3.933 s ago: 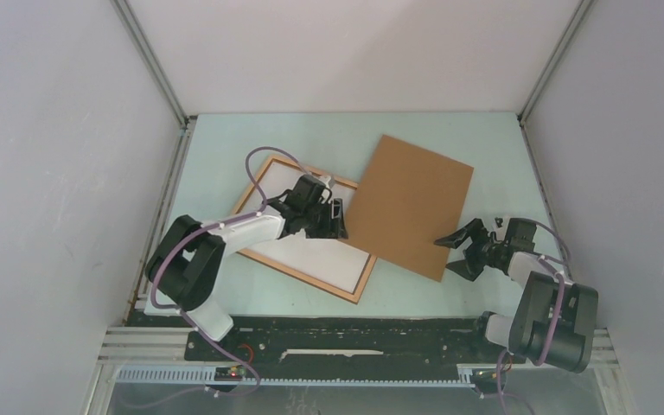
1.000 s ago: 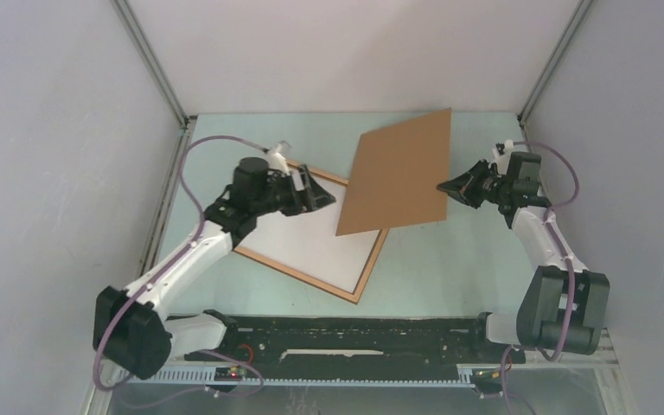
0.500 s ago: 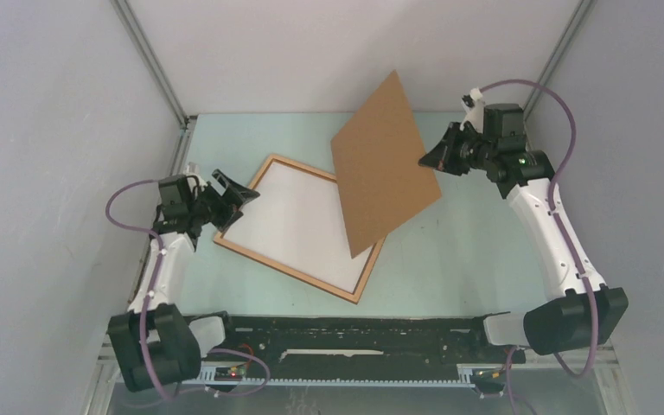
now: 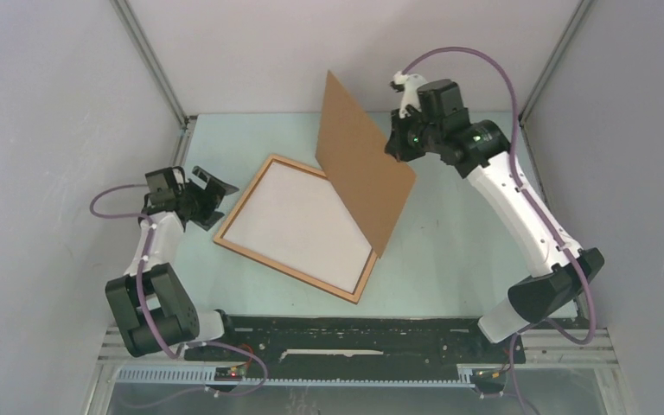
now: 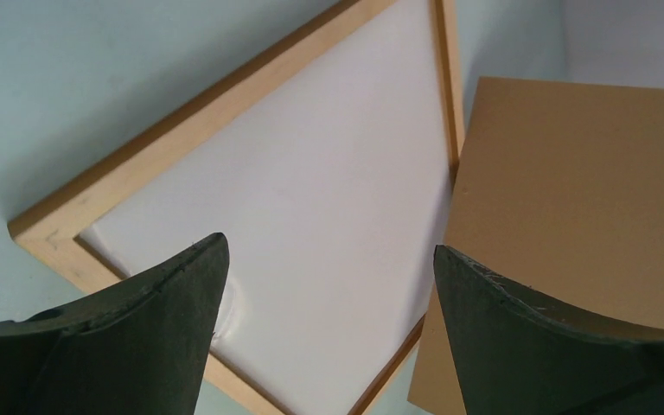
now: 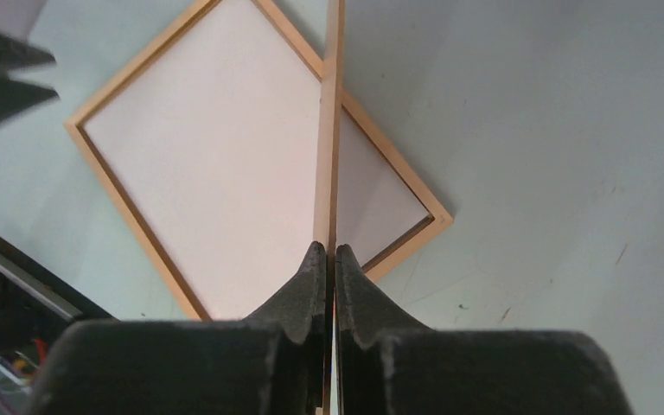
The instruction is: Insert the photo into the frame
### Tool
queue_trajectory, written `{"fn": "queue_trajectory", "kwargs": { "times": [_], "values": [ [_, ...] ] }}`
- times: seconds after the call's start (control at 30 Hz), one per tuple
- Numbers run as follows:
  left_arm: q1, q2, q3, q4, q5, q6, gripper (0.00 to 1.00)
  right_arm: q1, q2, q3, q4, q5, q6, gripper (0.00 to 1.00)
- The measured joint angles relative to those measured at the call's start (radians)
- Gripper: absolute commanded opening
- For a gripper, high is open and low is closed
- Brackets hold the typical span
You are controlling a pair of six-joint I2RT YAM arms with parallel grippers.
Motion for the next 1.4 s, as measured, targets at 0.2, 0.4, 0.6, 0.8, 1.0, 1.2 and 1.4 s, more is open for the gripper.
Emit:
{"fn": "queue_trajectory", "kwargs": {
  "times": [0.2, 0.4, 0.6, 0.8, 1.0, 1.2, 1.4],
  "values": [
    [0.000, 0.100, 0.119, -0.005, -0.031, 0.011, 0.90, 0.186, 0.012, -0.003, 0.029, 0.175, -0.128, 0.00],
    [0.001, 0.278, 0.206, -0.042, -0.069, 0.055, 0.90, 0.320, 0.000, -0.090, 0.146, 0.333, -0.262, 0.00],
    [0.002, 0.388, 0.262, -0.068, -0.076, 0.097, 0.90, 0.433, -0.064, -0.268, 0.350, 0.420, -0.400, 0.00],
    [0.002, 0.414, 0.262, -0.067, -0.076, 0.113, 0.90, 0.574, -0.119, -0.467, 0.539, 0.488, -0.557, 0.00],
    [0.003, 0.430, 0.261, -0.051, -0.072, 0.112, 0.90, 0.669, -0.119, -0.567, 0.642, 0.542, -0.640, 0.00],
    [0.007, 0.443, 0.260, -0.030, -0.047, 0.104, 0.90, 0.761, -0.117, -0.635, 0.721, 0.597, -0.682, 0.00],
    [0.024, 0.451, 0.260, -0.010, -0.031, 0.100, 0.89, 0.882, -0.089, -0.679, 0.795, 0.628, -0.709, 0.00]
  ]
}}
